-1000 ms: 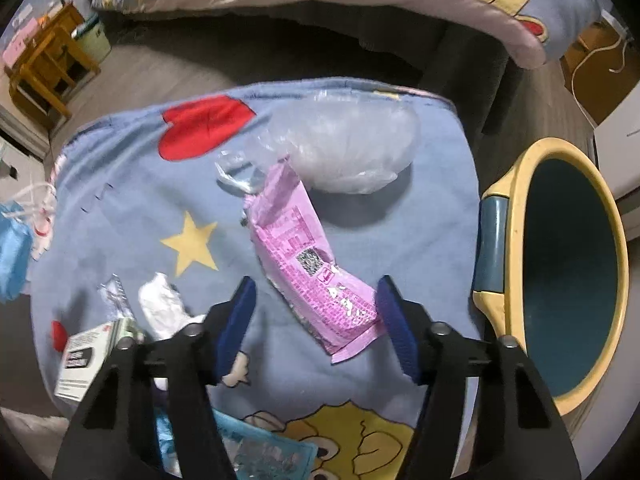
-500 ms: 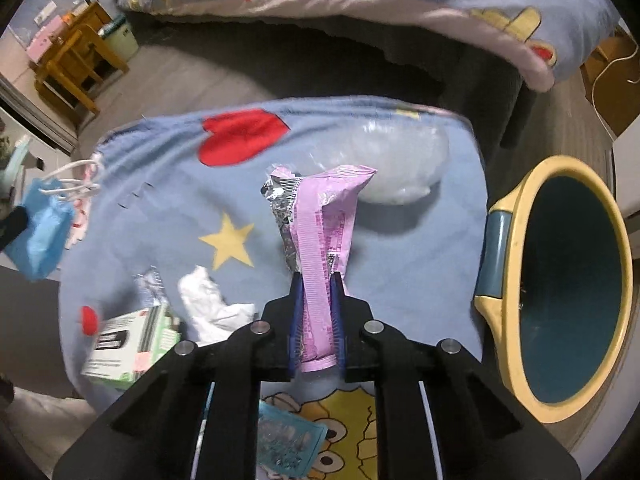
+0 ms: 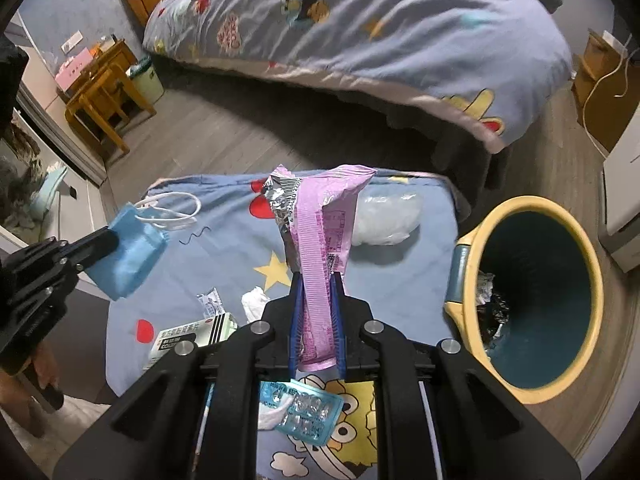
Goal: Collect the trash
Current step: 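Carry the mask and pink wrapper over the bin and open both grippers, then move both open grippers back to the trash on the cushion, then grasp the white tissue with the left gripper while the right grasps the clear plastic bag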
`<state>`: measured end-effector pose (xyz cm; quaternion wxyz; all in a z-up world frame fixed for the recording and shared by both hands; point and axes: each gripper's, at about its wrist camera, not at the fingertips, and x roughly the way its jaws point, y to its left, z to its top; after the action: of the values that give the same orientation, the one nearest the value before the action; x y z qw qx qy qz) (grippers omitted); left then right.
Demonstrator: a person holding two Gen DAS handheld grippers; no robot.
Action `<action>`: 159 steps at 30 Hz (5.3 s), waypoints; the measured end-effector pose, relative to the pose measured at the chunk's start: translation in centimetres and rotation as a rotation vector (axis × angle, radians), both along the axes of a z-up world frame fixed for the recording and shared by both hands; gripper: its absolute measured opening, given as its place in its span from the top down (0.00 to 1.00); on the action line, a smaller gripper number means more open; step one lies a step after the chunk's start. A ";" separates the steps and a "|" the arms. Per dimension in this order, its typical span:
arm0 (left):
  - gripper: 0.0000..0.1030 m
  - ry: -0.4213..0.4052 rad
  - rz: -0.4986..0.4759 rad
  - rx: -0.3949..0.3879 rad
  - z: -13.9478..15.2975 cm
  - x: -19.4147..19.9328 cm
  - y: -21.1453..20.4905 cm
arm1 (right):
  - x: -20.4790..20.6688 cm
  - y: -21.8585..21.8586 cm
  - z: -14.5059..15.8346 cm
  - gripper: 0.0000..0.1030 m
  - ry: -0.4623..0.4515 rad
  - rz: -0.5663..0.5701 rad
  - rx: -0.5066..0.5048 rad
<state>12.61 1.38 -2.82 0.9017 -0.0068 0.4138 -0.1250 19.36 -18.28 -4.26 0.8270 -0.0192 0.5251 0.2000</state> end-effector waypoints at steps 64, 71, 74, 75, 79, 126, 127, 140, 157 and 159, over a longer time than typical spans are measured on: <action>0.97 -0.014 -0.313 0.018 -6.2 7.0 -28.1 | 1.5 -26.3 -6.2 0.88 0.037 -0.532 -0.007; 0.85 0.003 -0.346 -0.033 -6.8 7.2 -28.3 | 1.7 -26.7 -6.4 0.72 0.035 -0.555 0.002; 0.69 0.003 -0.331 -0.037 -6.7 7.2 -27.7 | 1.8 -26.5 -6.3 0.59 0.033 -0.557 -0.003; 0.65 0.000 -0.323 -0.040 -6.6 7.2 -27.5 | 1.8 -26.4 -6.2 0.53 0.029 -0.558 -0.007; 0.46 -0.020 -0.300 -0.012 -6.0 7.0 -26.6 | 1.6 -26.0 -5.6 0.27 0.004 -0.557 -0.023; 0.05 -0.044 0.228 0.092 -0.6 -7.1 4.4 | -7.7 -7.1 2.0 0.06 -0.159 -0.489 -0.004; 0.05 -0.041 0.228 0.095 -0.8 -6.8 4.6 | -7.3 -6.6 1.8 0.06 -0.166 -0.484 -0.015; 0.05 0.097 0.151 0.154 -7.1 -1.5 1.9 | -0.7 -2.9 -3.0 0.06 -0.024 -0.429 0.007; 0.08 0.186 -0.076 0.148 -12.4 2.0 -6.6 | 5.3 -5.3 -7.7 0.16 0.081 -0.418 0.000; 0.17 0.203 -0.091 0.139 -12.8 2.5 -7.0 | 5.8 -5.4 -8.1 0.18 0.091 -0.415 0.009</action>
<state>15.06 -5.64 -15.66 0.8469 0.0620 0.5104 -0.1354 25.15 -23.64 -12.31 0.8261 0.1022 0.5535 0.0284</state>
